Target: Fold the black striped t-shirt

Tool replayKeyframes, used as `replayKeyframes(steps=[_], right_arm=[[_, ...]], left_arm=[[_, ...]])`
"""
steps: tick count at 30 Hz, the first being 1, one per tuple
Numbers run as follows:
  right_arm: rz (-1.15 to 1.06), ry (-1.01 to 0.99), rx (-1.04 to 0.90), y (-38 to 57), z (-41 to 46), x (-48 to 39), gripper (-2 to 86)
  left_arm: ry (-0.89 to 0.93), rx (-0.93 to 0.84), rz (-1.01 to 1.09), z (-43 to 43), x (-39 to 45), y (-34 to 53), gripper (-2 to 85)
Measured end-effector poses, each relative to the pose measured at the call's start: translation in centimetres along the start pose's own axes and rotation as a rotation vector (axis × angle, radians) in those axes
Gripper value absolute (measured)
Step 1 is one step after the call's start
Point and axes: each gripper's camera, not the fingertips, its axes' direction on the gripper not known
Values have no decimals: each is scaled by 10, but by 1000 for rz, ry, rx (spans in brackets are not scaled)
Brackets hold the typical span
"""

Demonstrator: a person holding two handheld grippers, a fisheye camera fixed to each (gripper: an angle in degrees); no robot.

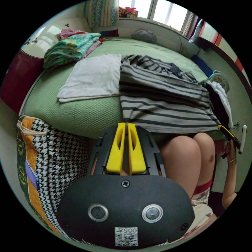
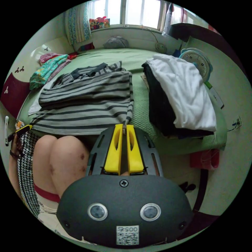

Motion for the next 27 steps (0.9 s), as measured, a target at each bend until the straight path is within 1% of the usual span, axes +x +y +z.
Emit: replayKeyframes(steps=[5, 11, 18, 21, 24, 27], right_arm=[[-1, 16, 78, 22, -52, 0, -11], [2, 3, 123, 64, -107, -2, -11], [39, -17, 160, 121, -157, -3, -11], [66, -26, 144, 142, -171, 0, -11], [86, -51, 154, 163, -184, 2, -11], [77, -31, 179, 182, -202, -3, -11]], left_arm=[[-10, 101, 27, -89, 8, 25, 9], [-15, 165, 32, -168, 13, 70, 8], [11, 202, -17, -227, 14, 117, 7], [43, 224, -35, -251, 14, 136, 7], [52, 261, -47, -277, 15, 156, 7], [63, 299, -47, -304, 15, 173, 7]])
